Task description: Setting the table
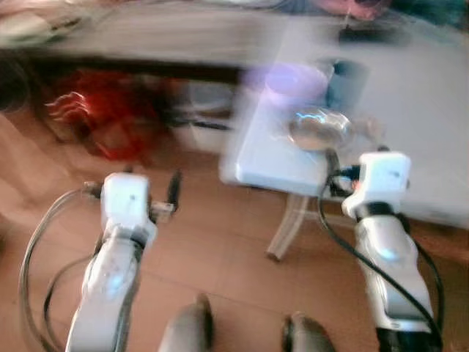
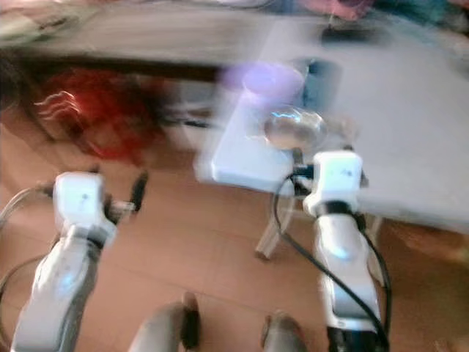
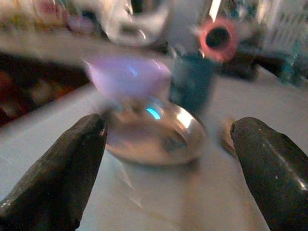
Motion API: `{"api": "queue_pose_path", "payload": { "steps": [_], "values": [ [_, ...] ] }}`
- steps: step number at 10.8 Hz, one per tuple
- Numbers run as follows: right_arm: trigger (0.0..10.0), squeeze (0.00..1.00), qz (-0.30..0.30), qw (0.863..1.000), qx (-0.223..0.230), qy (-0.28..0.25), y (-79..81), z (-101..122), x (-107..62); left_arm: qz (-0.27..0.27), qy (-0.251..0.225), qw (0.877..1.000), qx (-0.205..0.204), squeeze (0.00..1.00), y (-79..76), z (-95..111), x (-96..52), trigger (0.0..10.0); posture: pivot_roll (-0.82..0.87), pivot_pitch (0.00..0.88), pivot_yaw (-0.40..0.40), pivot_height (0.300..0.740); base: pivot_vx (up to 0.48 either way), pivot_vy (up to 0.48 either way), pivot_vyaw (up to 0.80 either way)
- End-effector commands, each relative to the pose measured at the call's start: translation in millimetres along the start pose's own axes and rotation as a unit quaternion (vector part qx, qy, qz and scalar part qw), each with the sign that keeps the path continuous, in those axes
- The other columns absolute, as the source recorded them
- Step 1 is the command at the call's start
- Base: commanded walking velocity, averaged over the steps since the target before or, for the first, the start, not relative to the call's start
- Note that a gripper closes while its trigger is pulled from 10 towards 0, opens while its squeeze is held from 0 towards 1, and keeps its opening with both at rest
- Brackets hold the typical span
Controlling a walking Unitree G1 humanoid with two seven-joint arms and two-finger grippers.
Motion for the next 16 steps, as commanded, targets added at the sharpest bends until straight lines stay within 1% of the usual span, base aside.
{"api": "queue_pose_path", "payload": {
  "steps": [1, 2, 4, 6, 9, 12, 14, 15, 16],
  "values": [
    [10.0, 0.0, -0.013, 1.0, 0.0, 0.017, -4.9, -8.9, -5.9, -0.023, -0.015, 1.0, -0.003, 0.0, -8.6, 10.1, 5.8, 10.0, 0.01, 0.16, 0.089, 0.74, 0.0, 0.0, 0.0],
    [10.0, 0.0, -0.017, 1.0, -0.001, 0.017, -5.9, -9.1, -6.3, -0.033, -0.017, 0.999, -0.008, 0.0, -11.6, 10.7, 4.5, 10.0, 0.01, 0.16, 0.089, 0.74, 0.0, 0.0, 0.0],
    [10.0, 0.0, -0.022, 1.0, -0.002, 0.018, -7.0, -9.6, -5.3, -0.043, -0.019, 0.999, -0.013, 0.0, -15.5, 12.0, 3.7, 10.0, 0.01, 0.157, 0.086, 0.74, 0.302, 0.0, 0.0],
    [10.0, 0.0, -0.021, 1.0, -0.004, 0.016, -6.3, -8.9, -4.6, -0.048, -0.022, 0.998, -0.015, 0.0, -17.5, 13.7, 4.6, 10.0, 0.01, 0.156, 0.085, 0.74, 0.356, 0.0, -0.64],
    [10.0, 0.0, -0.014, 1.0, -0.007, 0.012, -3.3, -7.4, -4.7, -0.051, -0.025, 0.998, -0.019, 0.0, -19.8, 15.0, 5.1, 10.0, 0.01, 0.155, 0.083, 0.74, 0.375, 0.0, 0.0],
    [10.0, 0.0, -0.001, 1.0, -0.01, 0.002, 2.1, -3.3, -3.9, -0.047, -0.028, 0.998, -0.019, 0.0, -19.0, 16.2, 5.6, 10.0, 0.01, 0.159, 0.084, 0.74, 0.378, 0.0, 0.0],
    [10.0, 0.0, 0.012, 1.0, -0.008, 0.005, 6.5, -4.5, -4.3, -0.036, -0.023, 0.999, -0.013, 0.0, -14.3, 14.2, 5.3, 10.0, 0.01, 0.163, 0.084, 0.74, 0.283, 0.0, 0.0],
    [10.0, 0.0, 0.024, 1.0, -0.013, 0.0, 10.0, -2.6, -4.5, -0.026, -0.025, 0.999, -0.011, 0.0, -11.4, 14.6, 5.1, 10.0, 0.01, 0.166, 0.084, 0.74, 0.0, 0.0, 0.0],
    [10.0, 0.0, 0.023, 1.0, -0.009, -0.001, 9.6, -2.2, -3.9, -0.023, -0.028, 0.999, -0.012, 0.0, -9.9, 15.6, 4.7, 10.0, 0.01, 0.168, 0.084, 0.74, 0.0, 0.0, 0.76]
  ]
}}
Point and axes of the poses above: a point about 5 cm out from each wrist's last joint towards the gripper, its own x axis pointing out of the wrist towards the gripper, its own z axis along the axis of the wrist's last joint, y = z × x, the point moved 6 cm from there along x, pointing out of the wrist towards the gripper, and after that the axes turned 2 degrees about -x, right-handed, at the moved point
